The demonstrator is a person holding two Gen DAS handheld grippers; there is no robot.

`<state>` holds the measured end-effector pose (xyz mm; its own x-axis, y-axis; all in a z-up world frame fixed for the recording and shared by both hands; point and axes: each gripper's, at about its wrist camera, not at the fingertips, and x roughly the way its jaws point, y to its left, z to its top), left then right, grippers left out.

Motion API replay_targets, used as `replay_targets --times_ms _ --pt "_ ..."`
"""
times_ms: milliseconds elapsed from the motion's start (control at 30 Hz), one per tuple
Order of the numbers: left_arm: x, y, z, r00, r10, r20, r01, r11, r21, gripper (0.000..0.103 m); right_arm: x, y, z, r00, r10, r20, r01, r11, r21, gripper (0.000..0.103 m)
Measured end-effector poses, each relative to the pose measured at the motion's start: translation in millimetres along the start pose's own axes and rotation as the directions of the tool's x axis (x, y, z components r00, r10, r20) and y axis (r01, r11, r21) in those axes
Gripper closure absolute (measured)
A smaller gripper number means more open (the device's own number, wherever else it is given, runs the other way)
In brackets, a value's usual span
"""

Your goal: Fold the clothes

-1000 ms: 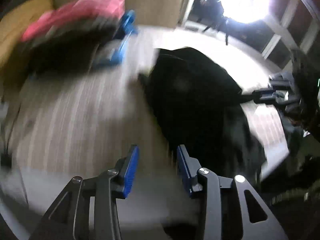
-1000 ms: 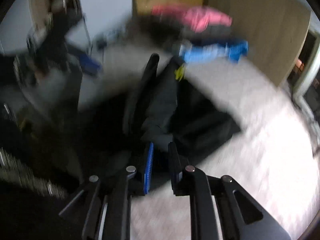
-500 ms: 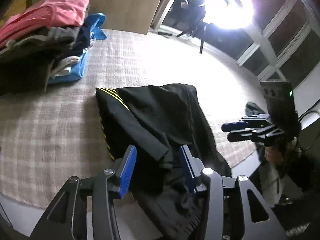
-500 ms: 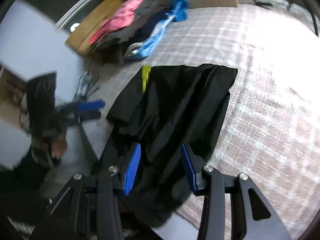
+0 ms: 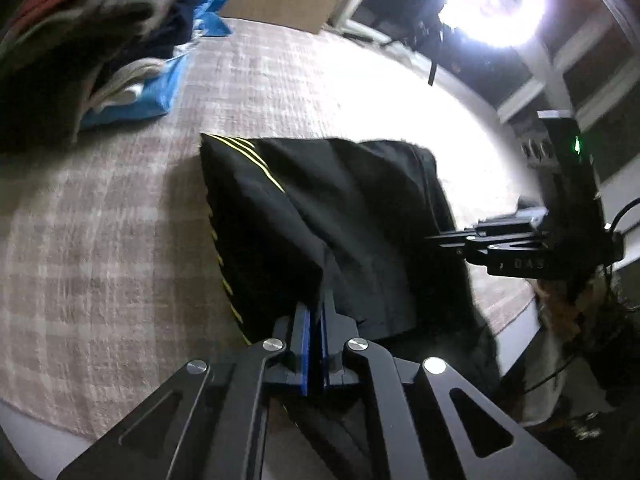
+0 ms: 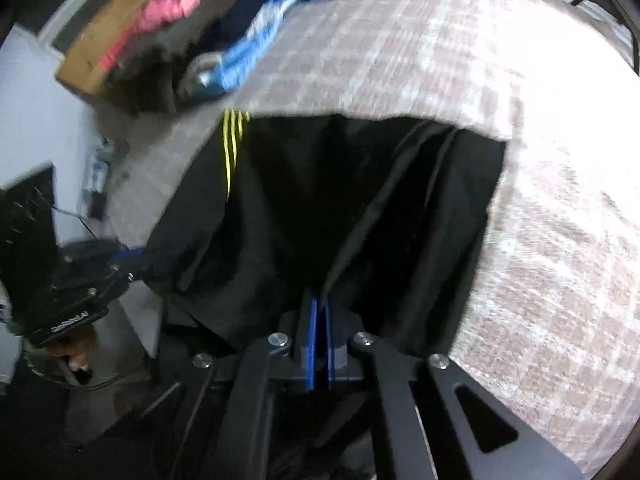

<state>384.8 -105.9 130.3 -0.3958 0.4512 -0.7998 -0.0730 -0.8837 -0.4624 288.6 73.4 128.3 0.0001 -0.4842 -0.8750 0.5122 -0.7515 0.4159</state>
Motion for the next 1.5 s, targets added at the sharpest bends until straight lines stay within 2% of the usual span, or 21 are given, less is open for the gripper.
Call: replay_targets --times_ms 133,200,400,500,533,633,700,833,933,967,1000,1033,1100,1167,1200,1267,1333,1367,1400,1467,1500 --pt "-33 10 -16 0.993 -0.113 0.046 0.117 0.989 -0.094 0.101 -49 -5 -19 0.991 0.127 0.043 -0.129 0.991 0.030 0.100" --pt "-44 7 -36 0.988 -0.152 0.039 0.155 0.982 -0.109 0.099 -59 -4 -34 0.992 0.120 0.034 -0.121 0.992 0.023 0.100" --pt "-19 20 -79 0.987 -0.099 -0.129 0.079 0.985 -0.153 0.098 -22 -16 -65 0.988 0.027 -0.150 -0.023 0.999 0.029 0.096" --pt "-35 27 -65 0.996 -0.063 -0.059 0.053 0.986 -0.158 0.096 -34 -23 -58 0.994 0.042 -0.104 -0.038 0.998 0.044 0.091" --pt "-39 26 -56 0.998 -0.047 -0.037 0.041 0.988 -0.147 0.093 -42 -26 -53 0.996 0.046 -0.073 -0.042 0.998 0.052 0.084" --pt "-42 20 -28 1.000 0.004 0.023 -0.002 0.995 -0.103 0.079 -61 -32 -29 0.999 0.027 0.025 -0.029 0.998 0.064 0.066" --pt "-32 14 -3 0.999 0.022 0.040 -0.019 0.996 -0.086 0.071 -61 -31 -12 0.998 -0.016 0.054 0.014 0.999 0.048 0.063" --pt "1 4 22 1.000 -0.012 0.008 0.013 0.994 -0.105 0.068 -43 -35 7 0.997 -0.062 0.053 0.059 0.997 0.053 0.063" --pt "22 0 27 1.000 0.010 -0.029 -0.013 0.994 -0.109 0.067 -34 -39 12 0.997 -0.068 0.046 0.065 0.996 0.058 0.064" --pt "27 3 28 0.999 0.024 -0.037 -0.028 0.992 -0.119 0.072 -31 -40 14 0.997 -0.070 0.044 0.067 0.996 0.059 0.083" --pt "27 9 28 0.999 0.035 -0.039 -0.040 0.991 -0.130 0.088 -28 -41 15 0.997 -0.072 0.042 0.069 0.996 0.061 0.096" --pt "26 16 26 0.998 0.046 -0.033 -0.051 0.987 -0.152 0.096 -24 -42 17 0.996 -0.074 0.040 0.071 0.996 0.062 0.095" --pt "18 35 20 0.996 0.092 -0.014 -0.093 0.974 -0.208 0.098 -18 -44 20 0.996 -0.077 0.036 0.075 0.995 0.066 0.096" --pt "7 52 12 0.975 0.222 -0.003 -0.216 0.945 -0.244 0.100 -12 -46 23 0.996 -0.081 0.032 0.079 0.995 0.069 0.096" --pt "2 59 9 0.969 0.248 0.000 -0.239 0.934 -0.266 0.100 -9 -47 25 0.996 -0.083 0.030 0.081 0.994 0.071 0.096" --pt "-7 68 5 0.968 0.250 0.018 -0.232 0.924 -0.304 0.100 -2 -50 28 0.996 -0.087 0.026 0.085 0.994 0.074 0.096" --pt "-14 63 6 0.975 0.213 0.065 -0.185 0.936 -0.299 0.100 1 -50 30 0.996 -0.086 0.021 0.084 0.994 0.075 0.096" --pt "-13 55 9 0.982 0.173 0.079 -0.145 0.950 -0.276 0.092 2 -50 31 0.996 -0.084 0.017 0.083 0.994 0.077 0.096" --pt "-10 46 13 0.988 0.129 0.085 -0.105 0.962 -0.250 0.075 3 -50 32 0.997 -0.080 0.014 0.079 0.994 0.081 0.096" --pt "1 28 20 0.995 0.063 0.083 -0.046 0.980 -0.193 0.057 2 -51 34 0.997 -0.072 0.011 0.071 0.994 0.088 0.096" --pt "10 23 23 0.994 0.079 0.070 -0.067 0.985 -0.160 0.063 1 -51 34 0.997 -0.072 0.013 0.070 0.993 0.091 0.096"
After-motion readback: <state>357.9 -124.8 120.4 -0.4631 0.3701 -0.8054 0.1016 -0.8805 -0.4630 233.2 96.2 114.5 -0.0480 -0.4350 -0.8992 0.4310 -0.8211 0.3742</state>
